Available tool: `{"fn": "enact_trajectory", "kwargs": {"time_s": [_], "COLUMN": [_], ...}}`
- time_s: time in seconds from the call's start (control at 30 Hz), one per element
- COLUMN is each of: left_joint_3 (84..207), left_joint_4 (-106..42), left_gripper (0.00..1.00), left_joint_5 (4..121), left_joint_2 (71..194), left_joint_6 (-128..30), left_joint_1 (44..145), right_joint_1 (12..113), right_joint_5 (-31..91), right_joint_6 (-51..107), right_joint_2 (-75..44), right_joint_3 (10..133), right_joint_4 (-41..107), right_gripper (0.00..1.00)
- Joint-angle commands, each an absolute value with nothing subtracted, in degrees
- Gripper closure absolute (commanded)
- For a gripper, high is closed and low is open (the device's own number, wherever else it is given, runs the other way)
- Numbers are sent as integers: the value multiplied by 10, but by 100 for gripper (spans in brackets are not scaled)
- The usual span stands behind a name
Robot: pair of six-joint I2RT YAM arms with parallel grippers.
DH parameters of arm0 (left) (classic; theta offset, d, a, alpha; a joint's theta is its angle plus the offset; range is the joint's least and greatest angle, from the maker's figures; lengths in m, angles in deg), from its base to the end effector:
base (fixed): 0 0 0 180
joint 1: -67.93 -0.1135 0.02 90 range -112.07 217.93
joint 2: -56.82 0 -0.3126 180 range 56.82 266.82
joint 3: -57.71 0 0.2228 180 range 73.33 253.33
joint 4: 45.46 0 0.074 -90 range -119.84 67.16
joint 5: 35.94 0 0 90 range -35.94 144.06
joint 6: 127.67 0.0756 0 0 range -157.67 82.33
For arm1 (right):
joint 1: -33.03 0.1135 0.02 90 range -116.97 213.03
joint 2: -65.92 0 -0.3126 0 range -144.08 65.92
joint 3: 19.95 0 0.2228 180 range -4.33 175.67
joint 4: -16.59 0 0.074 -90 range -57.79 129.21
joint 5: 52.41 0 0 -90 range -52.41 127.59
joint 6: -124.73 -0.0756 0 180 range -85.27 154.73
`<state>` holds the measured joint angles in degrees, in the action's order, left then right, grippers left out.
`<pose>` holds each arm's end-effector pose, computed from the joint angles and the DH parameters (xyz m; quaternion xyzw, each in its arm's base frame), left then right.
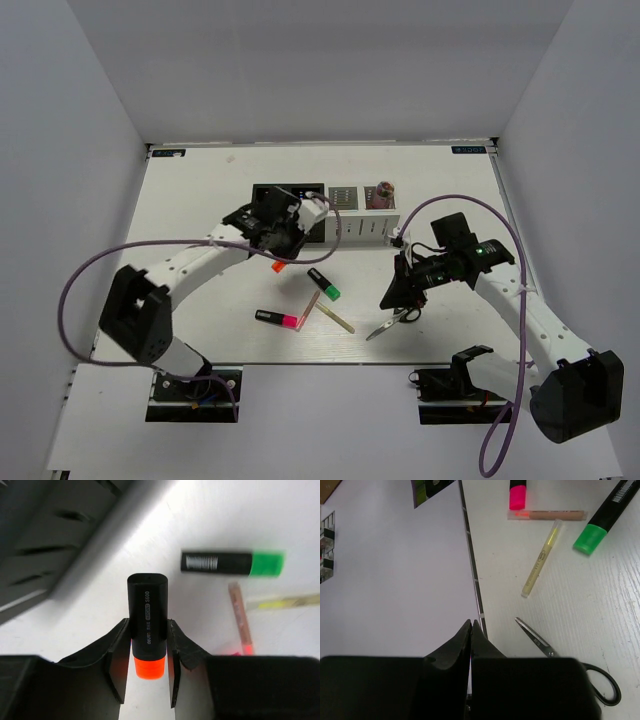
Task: Sort the stationery into containers
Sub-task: Pick up the pen from the center of the board, then place the pen in the storage box.
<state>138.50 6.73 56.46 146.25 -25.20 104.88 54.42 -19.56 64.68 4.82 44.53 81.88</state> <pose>0.2459 -0.1889 0.2620 0.4093 0.8768 -0.0732 0.2417 0.1123 0.1122 0.2988 -0.4737 0.7176 0.4468 0.2472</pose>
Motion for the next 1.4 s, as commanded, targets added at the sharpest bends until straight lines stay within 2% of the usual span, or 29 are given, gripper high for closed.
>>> {"fn": "enact_trajectory", "kwargs": {"time_s": [0.0,0.2,0.37,0.47,0.6,0.93,1.03,1.13,1.2,1.33,1.37], "left_joint_3": [1413,1388,1366,1362,1372,1364,1356,1353,1353,1347,1344], "left_joint_4": [1,-125,-246,-318,-386,-400,-400,-397,-392,-391,-390], "left_gripper": [100,100,100,100,100,100,89,70,67,67,64], "left_joint_5": [578,548,377,313,301,286,291,301,306,316,317], "left_joint_2": [1383,1325,1331,1356,1400,1455,1461,1468,1471,1468,1466], "left_joint_6": [-312,-417,-422,-404,-383,-406,-419,-427,-432,-445,-448], "left_joint_1": [1028,989,984,977,974,950,945,944,943,942,943], "right_joint_1": [542,543,542,544,542,545,544,544,544,542,543], "right_joint_5": [-199,-201,-203,-206,-209,-210,-212,-212,-211,-210,-210], "right_joint_6": [646,645,648,649,653,658,661,665,663,664,664], "right_joint_2": [61,62,63,62,62,65,63,62,62,62,62], "right_joint_3": [440,440,438,438,439,440,440,443,442,442,442], "right_joint_4": [818,815,817,817,821,827,828,830,831,833,833], "right_gripper": [100,100,100,100,100,100,98,93,92,91,91]}}
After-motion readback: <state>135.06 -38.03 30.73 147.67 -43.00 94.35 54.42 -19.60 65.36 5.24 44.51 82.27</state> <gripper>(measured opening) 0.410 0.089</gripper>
